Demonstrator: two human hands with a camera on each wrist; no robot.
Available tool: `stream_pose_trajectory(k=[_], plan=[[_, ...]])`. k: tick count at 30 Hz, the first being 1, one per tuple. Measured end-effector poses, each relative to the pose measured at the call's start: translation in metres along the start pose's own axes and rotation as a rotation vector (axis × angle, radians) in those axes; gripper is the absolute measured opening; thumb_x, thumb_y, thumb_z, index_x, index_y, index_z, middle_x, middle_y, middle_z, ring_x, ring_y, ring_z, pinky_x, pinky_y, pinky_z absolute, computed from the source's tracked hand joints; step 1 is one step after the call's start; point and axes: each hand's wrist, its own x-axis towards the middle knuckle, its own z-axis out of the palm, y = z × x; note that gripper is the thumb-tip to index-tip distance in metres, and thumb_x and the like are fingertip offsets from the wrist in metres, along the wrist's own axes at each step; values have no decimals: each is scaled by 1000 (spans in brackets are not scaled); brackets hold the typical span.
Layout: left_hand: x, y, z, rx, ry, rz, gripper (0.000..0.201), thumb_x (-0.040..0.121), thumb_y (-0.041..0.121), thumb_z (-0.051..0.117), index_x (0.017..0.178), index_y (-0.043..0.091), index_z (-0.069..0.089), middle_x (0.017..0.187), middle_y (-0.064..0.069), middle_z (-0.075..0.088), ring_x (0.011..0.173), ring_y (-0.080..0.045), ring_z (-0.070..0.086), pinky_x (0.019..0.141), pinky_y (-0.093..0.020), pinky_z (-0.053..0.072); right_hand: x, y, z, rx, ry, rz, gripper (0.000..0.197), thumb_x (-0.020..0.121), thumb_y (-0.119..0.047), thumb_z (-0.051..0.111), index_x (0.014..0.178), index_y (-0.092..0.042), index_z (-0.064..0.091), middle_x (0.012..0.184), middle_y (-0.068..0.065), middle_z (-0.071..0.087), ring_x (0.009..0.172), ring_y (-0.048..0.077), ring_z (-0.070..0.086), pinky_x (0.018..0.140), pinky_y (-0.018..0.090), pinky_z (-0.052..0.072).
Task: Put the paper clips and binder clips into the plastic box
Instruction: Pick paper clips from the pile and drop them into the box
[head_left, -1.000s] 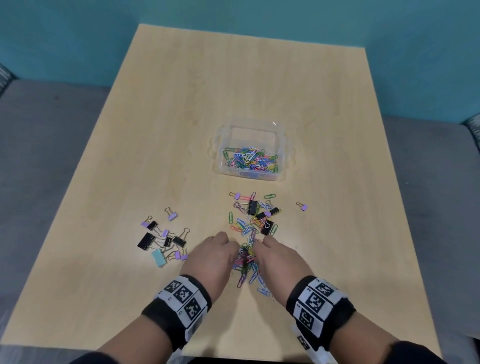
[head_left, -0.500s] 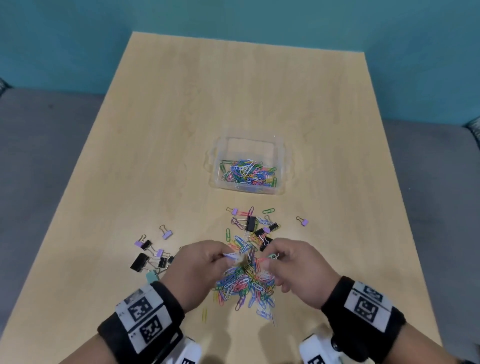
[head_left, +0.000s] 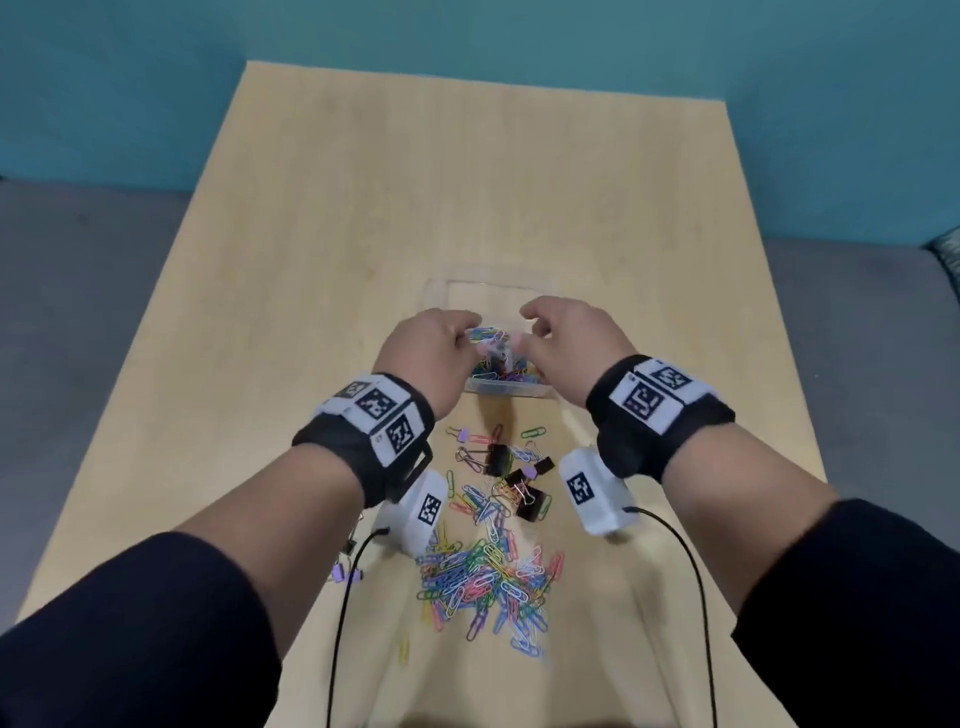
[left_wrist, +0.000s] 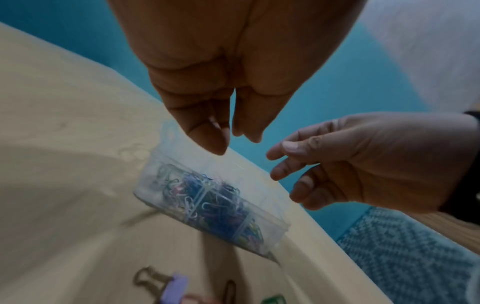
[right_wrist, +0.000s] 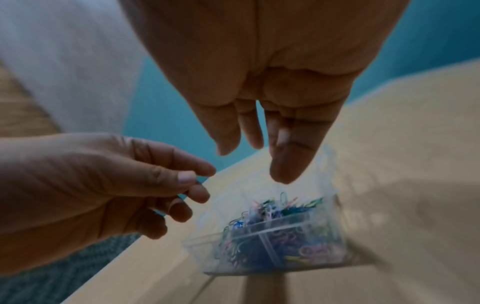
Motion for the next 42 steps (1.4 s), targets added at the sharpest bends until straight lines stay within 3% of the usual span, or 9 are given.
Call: stream_pose_trajectory(k=[4,7,10,14,18,28,33,37,42], plan=[[-46,-26,0,72,50,56,28,90,21,56,117,19,65,103,-7,62,91,-25,60,78,-28,40,-49,22,3,-148,95,-125,29,94,-26,48,119,-18,59,107,9,59,92,28,59,78,34,45],[-94,-53,12,187,-84,98,29,90,19,54,119,17,62,116,-6,56,104,-25,55,90,-34,43,-93,51,24,-324,-84,-146,31,91,-14,42,117,-16,58,109,7,57,97,29,55,81,39,46],[-122,-70,28,320,-170,117,40,88,13,55,128,17,54,133,-6,48,117,-29,45,97,-40,42,-109,67,44,-517,-204,-202,49,78,-1,45,125,-15,51,124,4,54,103,29,44,84,40,45],[-111,-76,41,477,-118,183,60,73,1,62,129,18,52,122,-12,52,101,-35,51,82,-41,51,-96,59,51,-627,-130,-216,61,72,0,44,130,-16,40,130,6,45,107,31,39,82,42,39],[-91,-67,40,616,-165,146,75,72,4,56,140,29,36,126,-9,43,103,-29,41,77,-35,46,-83,49,52,-732,-142,-190,50,71,-3,44,118,-18,44,116,8,45,99,29,38,77,39,35],[-95,-70,44,629,-122,33,66,81,13,55,142,20,32,125,-8,42,105,-29,40,81,-37,45,-118,57,58,-725,-146,-17,50,78,-10,42,128,-10,40,117,9,44,103,30,39,80,38,36],[-109,-60,48,643,-148,137,72,73,4,52,140,26,38,123,-11,44,101,-30,42,74,-37,43,-134,52,63,-751,-169,-11,51,75,-13,47,126,-7,44,119,11,45,106,33,41,80,39,36],[-105,-58,46,637,-127,96,75,73,5,52,142,29,33,126,-10,41,105,-30,40,77,-36,42,-133,51,63,-737,-165,-48,54,77,-13,49,130,-9,41,120,10,45,107,34,40,81,40,37],[-93,-56,45,673,-134,201,72,69,5,56,136,23,39,133,-11,40,109,-32,40,77,-39,44,-132,53,63,-750,-179,-82,52,77,-14,50,129,-9,41,117,9,46,106,33,41,79,40,36]])
